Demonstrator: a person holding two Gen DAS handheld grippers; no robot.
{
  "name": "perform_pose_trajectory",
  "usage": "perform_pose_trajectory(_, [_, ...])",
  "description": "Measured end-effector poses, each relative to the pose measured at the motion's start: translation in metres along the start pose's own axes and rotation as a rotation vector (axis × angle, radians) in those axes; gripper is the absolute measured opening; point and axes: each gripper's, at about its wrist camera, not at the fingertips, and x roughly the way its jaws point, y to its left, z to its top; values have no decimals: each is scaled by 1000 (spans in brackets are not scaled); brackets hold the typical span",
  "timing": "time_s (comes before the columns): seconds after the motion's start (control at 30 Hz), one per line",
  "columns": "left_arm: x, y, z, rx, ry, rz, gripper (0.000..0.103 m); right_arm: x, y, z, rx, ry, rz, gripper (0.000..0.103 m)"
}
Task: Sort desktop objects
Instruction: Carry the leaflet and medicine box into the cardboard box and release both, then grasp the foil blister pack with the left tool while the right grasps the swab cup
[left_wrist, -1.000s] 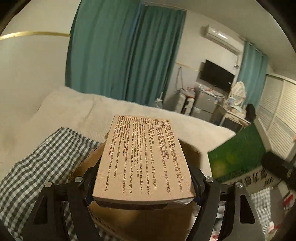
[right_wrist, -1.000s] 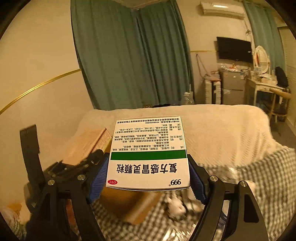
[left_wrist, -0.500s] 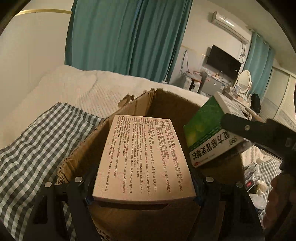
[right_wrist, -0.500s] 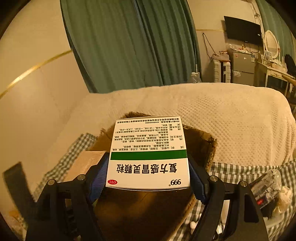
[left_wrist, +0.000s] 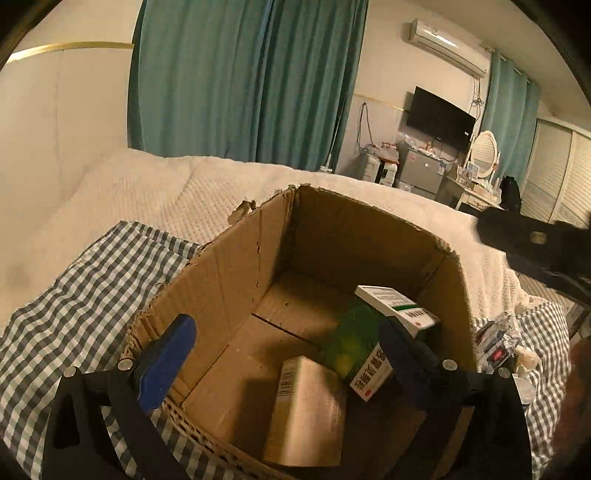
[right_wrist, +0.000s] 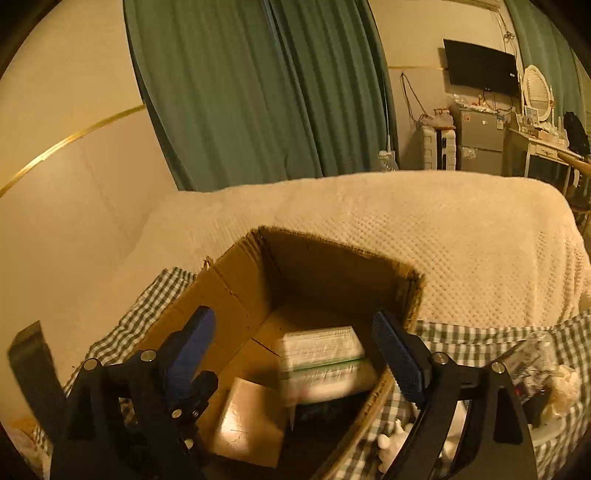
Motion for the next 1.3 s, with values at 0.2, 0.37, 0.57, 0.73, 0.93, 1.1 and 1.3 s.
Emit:
perform_pose_trajectory(0.2, [-39, -23, 1, 49, -37, -45, 102, -70, -26, -9, 1, -33, -71, 88])
perform_pose_trajectory(0.37, [-78, -63, -3, 91, -47, -92, 102, -146, -63, -30, 9, -72, -201, 88])
perform_pose_trajectory(0.57, [-94, -120, -32, 130, 51, -157, 102, -199, -103, -63, 46, -71, -280, 88])
perform_pose_trajectory(0.73, [-88, -155, -72, 148, 142, -162, 102, -209, -130, -92, 77, -60, -291, 88])
perform_pose_trajectory(0.93, [-55, -172, -125, 202, 266, -105, 102, -204, -153, -123, 99, -42, -284, 88])
perform_pose_trajectory(1.1, [-33, -186, -161, 273, 356, -125, 102, -191, -171, -148, 130, -8, -280, 88])
perform_pose_trajectory(1.3, [2, -194, -182, 314, 452, -98, 102, -180, -180, -159, 146, 18, -287, 88])
